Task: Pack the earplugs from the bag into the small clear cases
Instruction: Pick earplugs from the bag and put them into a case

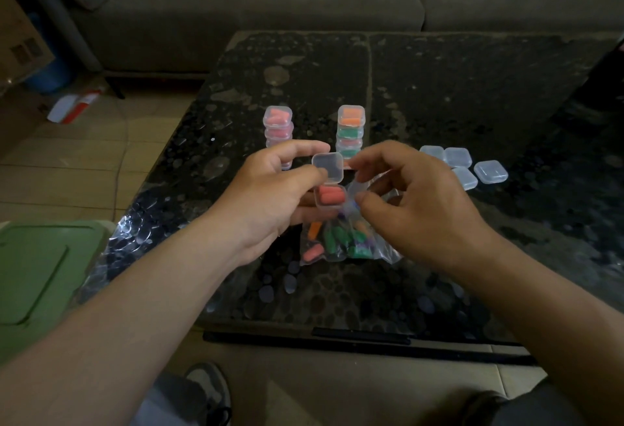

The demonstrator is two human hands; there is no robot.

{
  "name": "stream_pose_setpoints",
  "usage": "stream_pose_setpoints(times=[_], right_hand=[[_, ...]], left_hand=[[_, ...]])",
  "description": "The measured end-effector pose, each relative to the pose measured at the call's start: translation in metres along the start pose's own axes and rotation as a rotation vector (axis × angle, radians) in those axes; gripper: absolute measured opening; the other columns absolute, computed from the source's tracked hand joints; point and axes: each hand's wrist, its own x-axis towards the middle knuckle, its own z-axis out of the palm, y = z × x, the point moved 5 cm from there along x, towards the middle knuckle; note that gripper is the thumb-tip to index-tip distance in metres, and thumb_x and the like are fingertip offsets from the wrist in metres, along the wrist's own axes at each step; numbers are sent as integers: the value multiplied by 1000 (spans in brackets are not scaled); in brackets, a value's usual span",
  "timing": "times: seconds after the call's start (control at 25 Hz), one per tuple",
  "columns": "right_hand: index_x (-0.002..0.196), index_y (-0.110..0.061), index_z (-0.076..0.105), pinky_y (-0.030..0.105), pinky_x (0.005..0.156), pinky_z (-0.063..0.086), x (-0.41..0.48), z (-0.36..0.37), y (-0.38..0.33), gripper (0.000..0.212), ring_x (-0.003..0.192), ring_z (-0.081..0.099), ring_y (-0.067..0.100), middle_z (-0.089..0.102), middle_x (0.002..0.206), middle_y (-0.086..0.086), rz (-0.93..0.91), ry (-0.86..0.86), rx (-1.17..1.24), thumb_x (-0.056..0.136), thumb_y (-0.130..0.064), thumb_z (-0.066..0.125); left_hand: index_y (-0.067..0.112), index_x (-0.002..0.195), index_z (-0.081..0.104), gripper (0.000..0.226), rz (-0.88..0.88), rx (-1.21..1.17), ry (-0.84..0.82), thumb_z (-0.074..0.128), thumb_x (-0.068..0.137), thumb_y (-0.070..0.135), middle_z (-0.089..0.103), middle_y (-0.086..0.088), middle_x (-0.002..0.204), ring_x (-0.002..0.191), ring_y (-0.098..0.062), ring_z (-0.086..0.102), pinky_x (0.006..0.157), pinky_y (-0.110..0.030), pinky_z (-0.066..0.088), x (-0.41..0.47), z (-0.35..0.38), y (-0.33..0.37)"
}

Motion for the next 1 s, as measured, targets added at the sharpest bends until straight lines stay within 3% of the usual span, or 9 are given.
stream_pose_setpoints(times=[0.08, 0.2, 0.4, 0.6, 0.84, 1.0], right_hand=[[128, -37, 52, 12, 73, 56, 0, 1, 1, 50, 96, 60, -8, 54, 107, -21, 11, -47, -39, 86, -18, 72], [143, -38, 42, 17, 72, 59, -1, 6, 0, 69, 97, 63, -5, 53, 120, -20, -13, -119, -94, 85, -26, 76], [125, -38, 59, 8, 74, 53, -1, 2, -5, 40, 95, 61, -8, 57, 98, -28, -34, -66, -116, 88, -31, 72], [108, -32, 69, 22, 75, 57, 0, -1, -3, 18, 87, 64, 0, 64, 95, -19, -28, -21, -132, 90, -31, 70], [104, -26, 71, 21, 72, 54, 1, -1, -1, 15, 85, 64, 1, 64, 94, -17, -57, 6, -164, 90, -32, 69], [104, -24, 71, 22, 75, 52, 1, 0, -1, 16, 84, 63, 1, 65, 92, -16, -79, 9, -160, 90, -32, 68]], left_hand=[[18, 121, 67, 28, -8, -8, -14, 59, 100, 2, 78, -13, 97, 83, -26, 78, 71, -35, 63, 0, 0, 0], [14, 120, 69, 26, -7, -12, -63, 57, 101, 1, 79, -14, 94, 86, -24, 78, 73, -35, 64, -1, 1, -1], [12, 112, 72, 23, 23, 29, -161, 61, 97, -2, 79, -13, 97, 89, -20, 77, 74, -30, 63, -5, 5, -2], [18, 106, 73, 27, 93, 168, -212, 66, 93, -5, 80, -10, 102, 94, -21, 77, 79, -32, 62, -4, 5, -3], [20, 100, 73, 23, 281, 324, -121, 71, 91, -2, 79, -8, 99, 88, -25, 78, 74, -36, 65, -3, 2, -1], [20, 99, 74, 25, 313, 358, -119, 71, 91, -3, 79, -8, 99, 86, -24, 79, 75, -37, 65, -3, 2, -1]])
